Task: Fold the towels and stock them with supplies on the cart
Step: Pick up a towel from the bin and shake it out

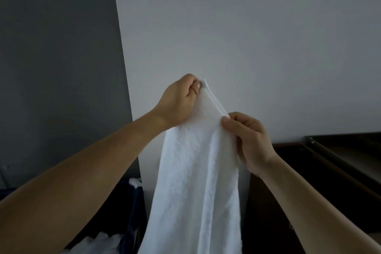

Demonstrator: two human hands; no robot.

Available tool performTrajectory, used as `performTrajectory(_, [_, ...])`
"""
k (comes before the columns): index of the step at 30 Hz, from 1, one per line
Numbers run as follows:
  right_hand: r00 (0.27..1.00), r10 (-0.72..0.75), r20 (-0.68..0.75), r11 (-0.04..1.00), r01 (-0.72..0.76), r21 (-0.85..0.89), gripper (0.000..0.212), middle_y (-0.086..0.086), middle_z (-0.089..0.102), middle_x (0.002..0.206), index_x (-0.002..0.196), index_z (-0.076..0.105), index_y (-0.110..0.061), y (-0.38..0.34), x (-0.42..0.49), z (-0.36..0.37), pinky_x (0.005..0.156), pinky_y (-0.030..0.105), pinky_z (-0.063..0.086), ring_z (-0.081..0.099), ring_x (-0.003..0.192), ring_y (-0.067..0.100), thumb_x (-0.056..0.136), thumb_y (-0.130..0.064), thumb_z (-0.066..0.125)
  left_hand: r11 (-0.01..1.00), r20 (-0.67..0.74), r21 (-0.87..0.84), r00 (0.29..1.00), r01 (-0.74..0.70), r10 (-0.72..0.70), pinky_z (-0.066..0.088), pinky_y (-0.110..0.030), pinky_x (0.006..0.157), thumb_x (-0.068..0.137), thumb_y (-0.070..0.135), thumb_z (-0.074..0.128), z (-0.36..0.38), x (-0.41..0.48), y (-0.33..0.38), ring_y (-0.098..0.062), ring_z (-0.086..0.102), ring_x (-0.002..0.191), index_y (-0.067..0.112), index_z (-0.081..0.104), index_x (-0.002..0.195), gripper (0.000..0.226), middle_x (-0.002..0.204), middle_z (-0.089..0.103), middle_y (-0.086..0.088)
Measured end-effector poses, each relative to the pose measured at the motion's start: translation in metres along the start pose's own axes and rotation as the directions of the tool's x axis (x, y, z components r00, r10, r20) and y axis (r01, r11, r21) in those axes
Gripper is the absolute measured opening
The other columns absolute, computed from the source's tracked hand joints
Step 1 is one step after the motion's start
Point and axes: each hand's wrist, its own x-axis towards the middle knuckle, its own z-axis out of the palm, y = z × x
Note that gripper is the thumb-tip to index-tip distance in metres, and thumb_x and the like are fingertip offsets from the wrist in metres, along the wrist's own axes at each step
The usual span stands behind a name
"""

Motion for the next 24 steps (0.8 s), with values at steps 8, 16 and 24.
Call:
performTrajectory(8, [0.997,0.075,-0.011,0.868,-0.07,-0.491,0.03,-0.013,0.054,0.054,0.062,0.066,-0.023,0.042,-0.012,-0.017,0.054,0.017,0.04,0.047,0.052,0.002,0.091,-0.027,0.071,0.984,0.087,-0.091,0.985,0.153,-0.146,0.036,-0.018,0.058,0.106,0.022,0.04,0.008,-0.004,-0.027,-0.008,0.041,0.065,-0.001,0.057,0.095,0.031,0.074,0.048,0.005])
performTrajectory(16, [0.988,0.155,0.015,0.769,-0.111,-0.629,0.042,-0.014,0.044,0.045,0.052,0.057,-0.029,0.094,-0.056,-0.026,0.046,0.016,0.031,0.038,0.042,0.002,0.091,-0.022,0.069,0.976,0.023,-0.154,0.988,0.152,-0.15,0.033,-0.009,0.045,0.106,0.027,0.038,-0.009,0.015,-0.028,0.005,0.039,0.045,0.019,0.05,0.079,0.031,0.065,0.043,0.01])
performTrajectory(24, [0.997,0.062,-0.035,0.705,-0.069,-0.706,0.039,-0.013,0.047,0.047,0.059,0.051,-0.028,0.103,-0.082,-0.051,0.045,0.014,0.034,0.042,0.043,0.004,0.094,-0.022,0.067,0.991,-0.02,-0.072,0.993,0.114,-0.116,0.033,-0.008,0.045,0.106,0.025,0.037,-0.009,0.021,-0.036,0.007,0.04,0.047,0.01,0.054,0.09,0.028,0.068,0.045,0.008])
